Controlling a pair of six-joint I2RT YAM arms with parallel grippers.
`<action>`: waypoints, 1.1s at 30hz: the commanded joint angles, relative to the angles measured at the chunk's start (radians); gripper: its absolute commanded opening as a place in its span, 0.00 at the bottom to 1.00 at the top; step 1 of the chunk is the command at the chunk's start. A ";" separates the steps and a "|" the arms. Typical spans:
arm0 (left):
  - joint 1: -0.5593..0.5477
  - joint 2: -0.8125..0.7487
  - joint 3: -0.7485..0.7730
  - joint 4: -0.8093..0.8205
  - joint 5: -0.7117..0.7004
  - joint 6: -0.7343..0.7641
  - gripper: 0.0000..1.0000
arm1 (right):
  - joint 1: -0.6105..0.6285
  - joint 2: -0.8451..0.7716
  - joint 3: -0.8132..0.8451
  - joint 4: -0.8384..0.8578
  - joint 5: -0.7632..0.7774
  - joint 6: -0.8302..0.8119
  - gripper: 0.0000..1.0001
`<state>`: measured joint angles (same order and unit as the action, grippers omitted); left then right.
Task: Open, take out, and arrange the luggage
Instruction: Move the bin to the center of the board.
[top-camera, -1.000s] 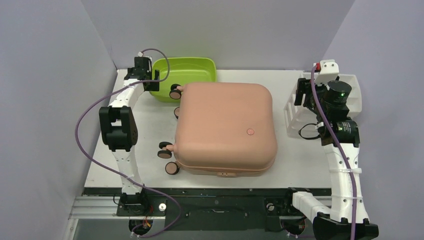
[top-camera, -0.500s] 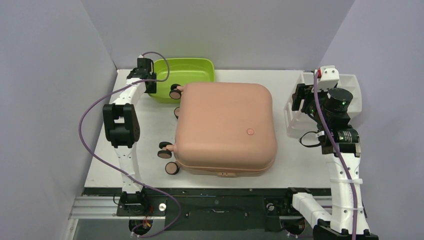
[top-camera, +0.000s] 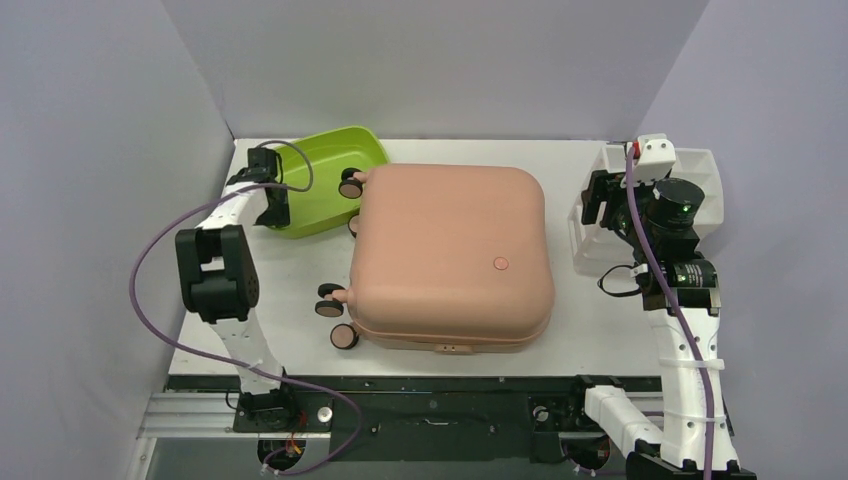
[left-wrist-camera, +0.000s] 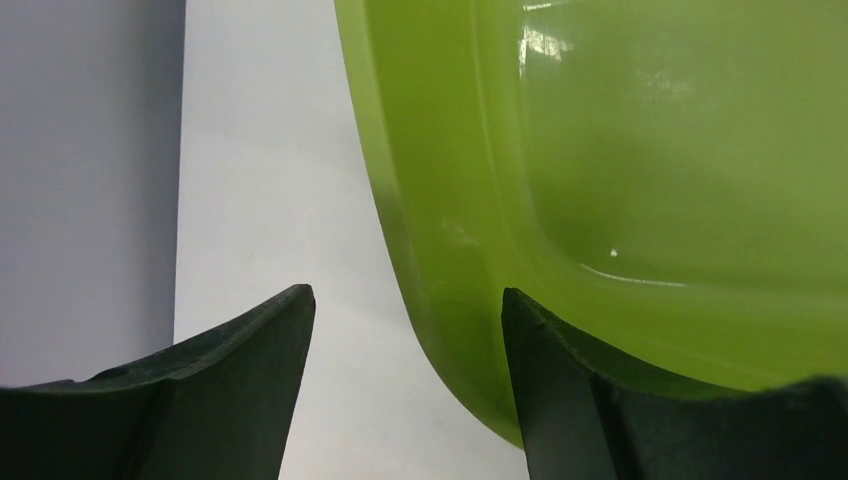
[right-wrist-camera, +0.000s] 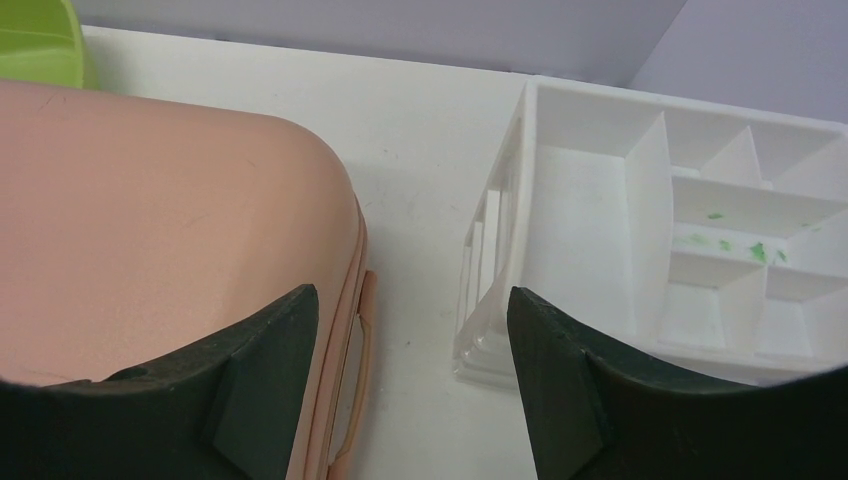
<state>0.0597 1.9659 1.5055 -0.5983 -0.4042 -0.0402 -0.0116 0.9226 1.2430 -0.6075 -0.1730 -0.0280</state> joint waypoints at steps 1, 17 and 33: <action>0.028 -0.171 -0.121 -0.017 0.046 0.003 0.66 | 0.007 -0.013 -0.003 0.032 -0.015 0.017 0.64; 0.051 -0.576 -0.289 0.041 0.253 0.223 0.83 | 0.035 -0.017 -0.018 0.038 -0.022 0.028 0.64; 0.077 -0.609 -0.427 0.013 0.716 1.354 0.96 | 0.035 -0.053 -0.071 0.044 -0.011 0.015 0.64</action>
<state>0.1284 1.3293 1.0412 -0.4530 0.1398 0.9676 0.0151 0.8886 1.1847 -0.6064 -0.1844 -0.0135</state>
